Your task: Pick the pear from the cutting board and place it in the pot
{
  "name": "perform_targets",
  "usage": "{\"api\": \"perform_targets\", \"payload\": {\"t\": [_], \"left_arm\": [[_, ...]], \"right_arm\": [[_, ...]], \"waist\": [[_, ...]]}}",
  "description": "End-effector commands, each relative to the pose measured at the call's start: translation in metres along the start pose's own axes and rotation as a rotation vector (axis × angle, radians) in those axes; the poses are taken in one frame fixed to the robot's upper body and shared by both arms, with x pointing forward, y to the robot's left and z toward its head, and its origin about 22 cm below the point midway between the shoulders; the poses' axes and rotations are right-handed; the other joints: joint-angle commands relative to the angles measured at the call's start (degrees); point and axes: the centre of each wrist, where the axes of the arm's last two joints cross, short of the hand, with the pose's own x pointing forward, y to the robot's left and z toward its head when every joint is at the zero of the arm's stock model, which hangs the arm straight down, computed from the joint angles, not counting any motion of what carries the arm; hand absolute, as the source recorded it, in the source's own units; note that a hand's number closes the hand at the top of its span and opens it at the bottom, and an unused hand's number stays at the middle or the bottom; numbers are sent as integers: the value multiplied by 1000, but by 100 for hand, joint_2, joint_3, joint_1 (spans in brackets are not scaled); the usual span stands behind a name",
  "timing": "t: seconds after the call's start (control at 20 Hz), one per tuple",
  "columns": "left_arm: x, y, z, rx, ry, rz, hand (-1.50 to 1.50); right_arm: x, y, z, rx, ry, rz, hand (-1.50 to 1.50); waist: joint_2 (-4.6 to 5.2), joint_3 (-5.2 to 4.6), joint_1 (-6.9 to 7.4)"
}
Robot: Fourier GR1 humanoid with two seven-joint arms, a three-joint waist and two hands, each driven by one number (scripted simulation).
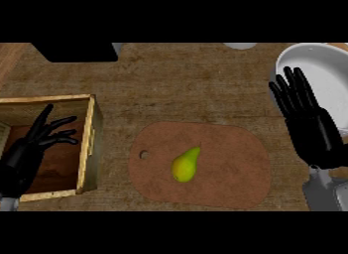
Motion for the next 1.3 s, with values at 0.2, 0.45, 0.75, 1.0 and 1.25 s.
{"api": "perform_targets", "payload": {"t": [0.2, 0.45, 0.75, 1.0, 1.25], "left_arm": [[44, -5, -39, 152, -256, 108, 0], [53, -17, -51, 132, -274, 154, 0], [51, -13, -59, 134, -241, 173, 0], [55, -25, -64, 138, -230, 178, 0], [44, -18, -63, 116, -246, 161, 0]], "right_arm": [[7, -86, 9, 28, -135, -134, 150], [-49, -96, 69, -152, 90, 403, -150], [-69, -93, 109, 45, -107, 509, -150], [-52, -60, 90, 120, 19, 684, -150], [-26, -45, 68, 291, 170, 816, -150]], "waist": [[33, -65, -28], [63, -68, -66], [8, -76, -33], [3, -85, -34], [6, -93, 0]]}}
